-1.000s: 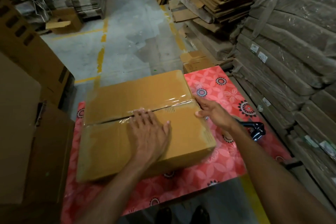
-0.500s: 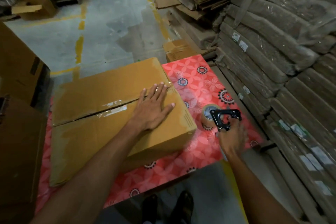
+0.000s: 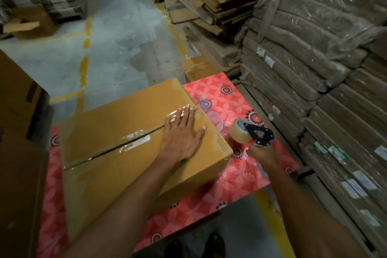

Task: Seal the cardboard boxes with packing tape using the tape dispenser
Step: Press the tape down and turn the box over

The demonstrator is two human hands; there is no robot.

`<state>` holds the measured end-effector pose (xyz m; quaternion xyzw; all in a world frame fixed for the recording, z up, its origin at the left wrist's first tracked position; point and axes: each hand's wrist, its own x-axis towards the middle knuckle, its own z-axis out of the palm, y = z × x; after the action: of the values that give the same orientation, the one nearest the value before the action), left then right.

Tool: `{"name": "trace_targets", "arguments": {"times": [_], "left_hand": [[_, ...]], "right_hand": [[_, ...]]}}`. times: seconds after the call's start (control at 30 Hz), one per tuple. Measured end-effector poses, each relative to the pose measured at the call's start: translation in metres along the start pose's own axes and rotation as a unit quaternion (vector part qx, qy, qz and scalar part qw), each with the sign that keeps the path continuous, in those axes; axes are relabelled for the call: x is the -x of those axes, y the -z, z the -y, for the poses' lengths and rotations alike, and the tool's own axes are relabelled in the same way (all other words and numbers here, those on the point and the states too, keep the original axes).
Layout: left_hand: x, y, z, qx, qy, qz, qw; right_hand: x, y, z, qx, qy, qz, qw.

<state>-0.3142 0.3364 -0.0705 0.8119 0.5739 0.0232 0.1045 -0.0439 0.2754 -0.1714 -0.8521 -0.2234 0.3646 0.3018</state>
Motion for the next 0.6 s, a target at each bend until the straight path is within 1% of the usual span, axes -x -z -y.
{"name": "trace_targets", "arguments": {"times": [0.07, 0.1, 0.17, 0.23, 0.27, 0.33, 0.4, 0.47, 0.5, 0.53, 0.57, 0.6], "left_hand": [[0.001, -0.003, -0.008, 0.008, 0.004, -0.007, 1.0], [0.001, -0.004, -0.013, 0.011, 0.0, -0.009, 1.0], [0.002, -0.006, -0.021, 0.017, -0.01, -0.013, 1.0], [0.0, -0.006, -0.027, 0.029, -0.014, -0.021, 0.999], [-0.001, -0.004, -0.029, 0.042, -0.018, -0.028, 0.999], [-0.008, 0.001, -0.026, 0.08, -0.034, -0.074, 0.994], [-0.021, 0.013, -0.019, 0.188, -0.046, -0.113, 0.975], [-0.042, 0.026, -0.008, 0.352, -0.007, -0.088, 0.932], [-0.053, 0.035, -0.003, 0.431, 0.03, -0.062, 0.9], [-0.062, 0.044, 0.001, 0.511, 0.072, -0.019, 0.856], [-0.071, 0.054, 0.003, 0.597, 0.12, 0.03, 0.792], [-0.08, 0.063, 0.005, 0.68, 0.172, 0.083, 0.708]], "right_hand": [[0.008, 0.023, 0.021, -0.078, 0.028, 0.054, 0.995], [0.009, 0.035, 0.032, -0.095, 0.043, 0.074, 0.992], [0.019, 0.057, 0.062, -0.086, 0.058, 0.109, 0.989], [0.028, 0.065, 0.089, -0.103, 0.046, 0.162, 0.98], [0.035, 0.066, 0.099, -0.117, 0.039, 0.176, 0.977], [0.052, 0.06, 0.111, -0.111, 0.034, 0.147, 0.982], [0.074, 0.053, 0.121, -0.077, 0.063, 0.112, 0.989], [0.098, 0.046, 0.133, -0.099, 0.094, 0.13, 0.982], [0.107, 0.043, 0.14, -0.124, 0.112, 0.15, 0.974], [0.114, 0.04, 0.145, -0.147, 0.13, 0.174, 0.965], [0.122, 0.037, 0.151, -0.165, 0.144, 0.202, 0.955], [0.128, 0.034, 0.156, -0.181, 0.156, 0.227, 0.944]]}}
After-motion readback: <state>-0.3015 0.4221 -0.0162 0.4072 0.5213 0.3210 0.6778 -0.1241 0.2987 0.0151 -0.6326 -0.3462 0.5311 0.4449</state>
